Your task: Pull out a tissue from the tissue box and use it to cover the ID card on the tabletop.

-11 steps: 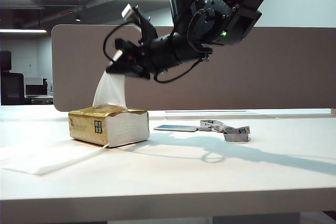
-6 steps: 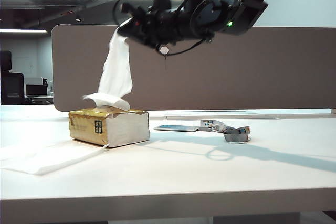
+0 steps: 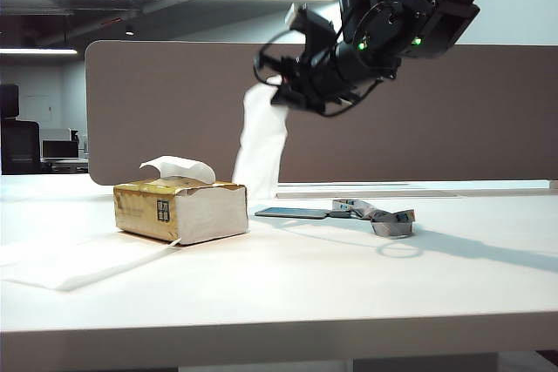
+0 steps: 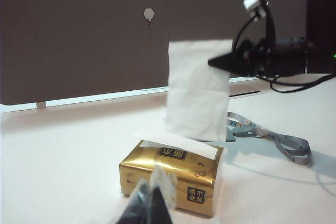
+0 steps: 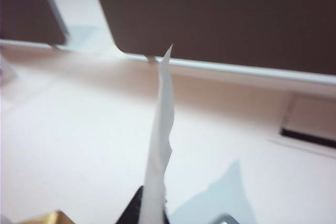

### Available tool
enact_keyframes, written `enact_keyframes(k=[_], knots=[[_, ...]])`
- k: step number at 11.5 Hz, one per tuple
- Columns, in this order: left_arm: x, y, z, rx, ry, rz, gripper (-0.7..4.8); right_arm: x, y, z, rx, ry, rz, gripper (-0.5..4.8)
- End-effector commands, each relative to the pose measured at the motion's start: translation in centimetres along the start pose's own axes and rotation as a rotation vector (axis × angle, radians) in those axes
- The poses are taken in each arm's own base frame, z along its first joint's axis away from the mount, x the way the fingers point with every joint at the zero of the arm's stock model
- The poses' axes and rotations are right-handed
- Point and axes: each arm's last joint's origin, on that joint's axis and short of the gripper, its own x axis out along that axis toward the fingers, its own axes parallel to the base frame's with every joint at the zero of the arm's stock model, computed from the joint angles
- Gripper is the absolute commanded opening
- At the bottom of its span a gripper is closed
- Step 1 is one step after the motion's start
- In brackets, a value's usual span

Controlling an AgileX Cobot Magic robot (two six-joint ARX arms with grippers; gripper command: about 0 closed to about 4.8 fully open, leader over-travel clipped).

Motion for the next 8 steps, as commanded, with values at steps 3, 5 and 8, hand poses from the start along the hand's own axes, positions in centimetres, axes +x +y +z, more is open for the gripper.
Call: enact_keyframes(k=[3,5,8], knots=[[0.0,0.0,0.3,0.006,-0.014,-0.002,-0.05,0.9,-1.3,-3.3,-0.052,0.137,-0.177,-0.05],[0.0,0.0,0.3,0.006,-0.014,-0.002,-0.05,0.9,-1.9,-3.6,-0.051,0.139,-0.213,-0.05],[0.0,0.0,0.3,0.006,-0.014,-0.002,-0.05,0.9,-3.2,-4.3,-0.041,0.152,-0.235,-0.05]])
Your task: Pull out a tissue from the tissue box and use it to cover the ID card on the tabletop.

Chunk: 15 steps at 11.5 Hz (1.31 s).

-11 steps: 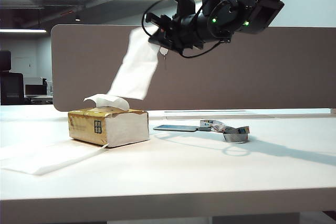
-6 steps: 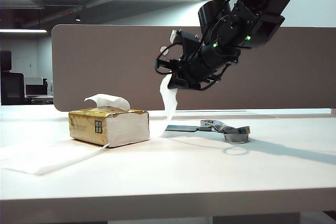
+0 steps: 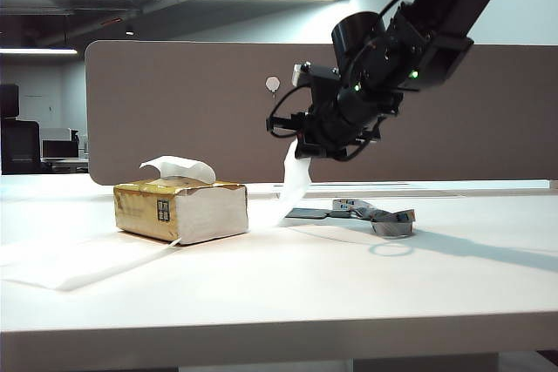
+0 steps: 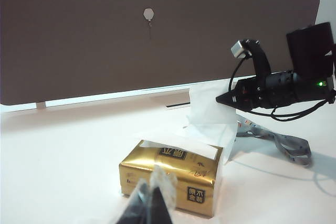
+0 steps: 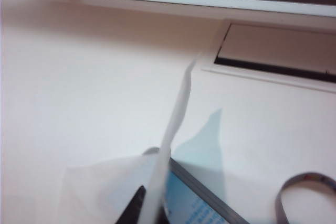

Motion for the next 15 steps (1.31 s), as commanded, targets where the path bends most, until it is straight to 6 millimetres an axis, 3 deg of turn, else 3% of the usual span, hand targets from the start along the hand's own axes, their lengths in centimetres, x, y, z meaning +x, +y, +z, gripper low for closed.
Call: enact_keyframes(k=[1,4,8,11,12,13,15], knots=[[0.0,0.0,0.2,0.006,-0.014,-0.002,-0.05,0.3,-1.5,-0.3,0.011,-0.008,-0.023,-0.05],[0.0,0.0,0.2,0.006,-0.014,-0.002,-0.05,0.6,-2.9,-0.8,0.020,-0.007,-0.009,-0.05],[0.0,0.0,0.2,0.006,-0.014,-0.002,-0.05,1.6,-3.1,-2.3,0.020,-0.011,0.026,-0.05],[0.0,0.0,0.2,0.006,-0.013,-0.002,-0.05,2.0,-3.1,-1.6,0.017,-0.035,0.026,-0.05],[0.0,0.0,0.2,0.006,-0.013,-0.001,-0.05,2.0,-3.1,-1.6,0.017,-0.035,0.004,0.79],[0.0,0.0,0.2,0.006,-0.013,-0.001,-0.05,2.0,-3.2,-1.6,0.018,-0.036,-0.002,2.55],[0.0,0.0,0.2,0.006,-0.013,-0.001,-0.05,1.9,-3.7,-1.3,0.020,-0.053,-0.079,3.52]])
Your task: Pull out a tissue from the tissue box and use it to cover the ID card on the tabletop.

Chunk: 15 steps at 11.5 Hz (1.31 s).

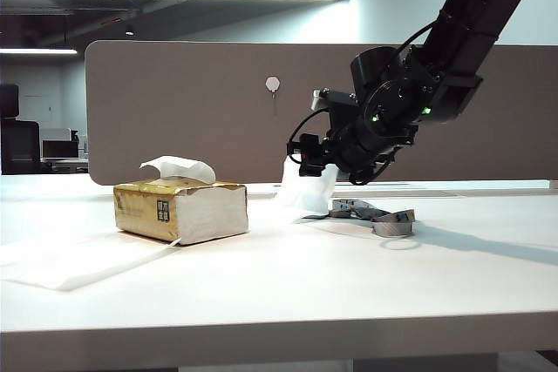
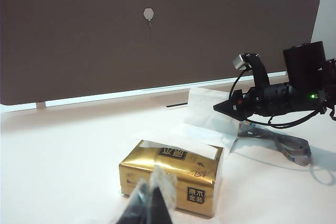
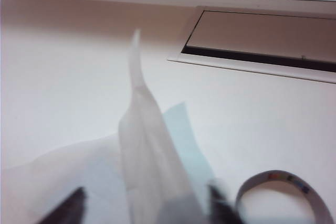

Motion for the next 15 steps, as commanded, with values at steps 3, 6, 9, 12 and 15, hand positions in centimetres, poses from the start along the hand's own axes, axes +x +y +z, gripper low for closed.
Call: enact_keyframes(k=[3,6,9,12,15], knots=[[0.0,0.0,0.2,0.005,-0.013,-0.001,-0.05,-0.9,-2.1,2.8,0.015,-0.176,-0.128,3.51],[0.0,0.0,0.2,0.006,-0.014,0.007,-0.05,-4.9,-3.5,9.3,0.008,-0.399,-0.163,-0.01],[0.0,0.1,0.2,0.005,-0.013,0.029,-0.06,-8.6,-3.3,13.4,-0.015,-0.460,-0.171,-0.01],[0.0,0.4,-0.1,-0.007,0.015,0.127,-0.05,-14.4,-2.1,17.1,-0.323,-0.311,-0.232,-0.01],[0.0,0.5,-0.2,-0.011,0.026,0.158,-0.06,-19.5,-1.1,19.0,-0.300,-0.287,-0.144,-0.01]])
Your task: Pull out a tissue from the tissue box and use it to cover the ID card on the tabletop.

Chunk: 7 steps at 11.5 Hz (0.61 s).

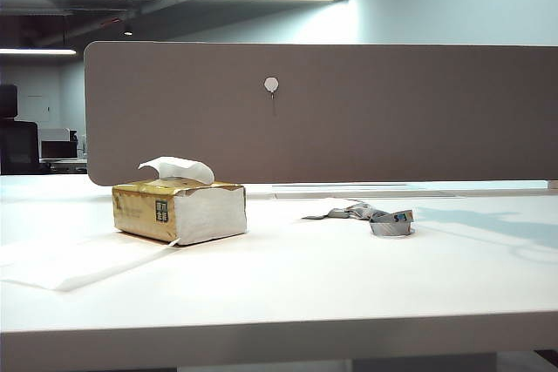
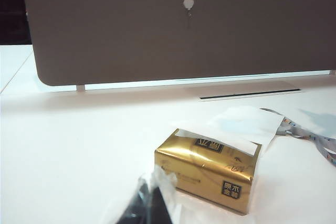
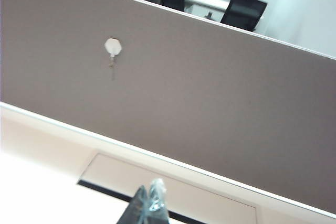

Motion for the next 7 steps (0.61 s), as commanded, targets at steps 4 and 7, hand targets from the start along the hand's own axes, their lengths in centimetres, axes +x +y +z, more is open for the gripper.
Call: enact_keyframes(k=[4,7], knots=[[0.0,0.2,0.2,0.002,-0.013,0.073,-0.06,-12.3,-1.2,-0.3,0.196,-0.151,0.042,-0.01],[0.0,0.3,0.2,0.002,-0.014,0.112,-0.06,-22.1,1.1,-6.6,0.216,-0.213,0.037,-0.01]])
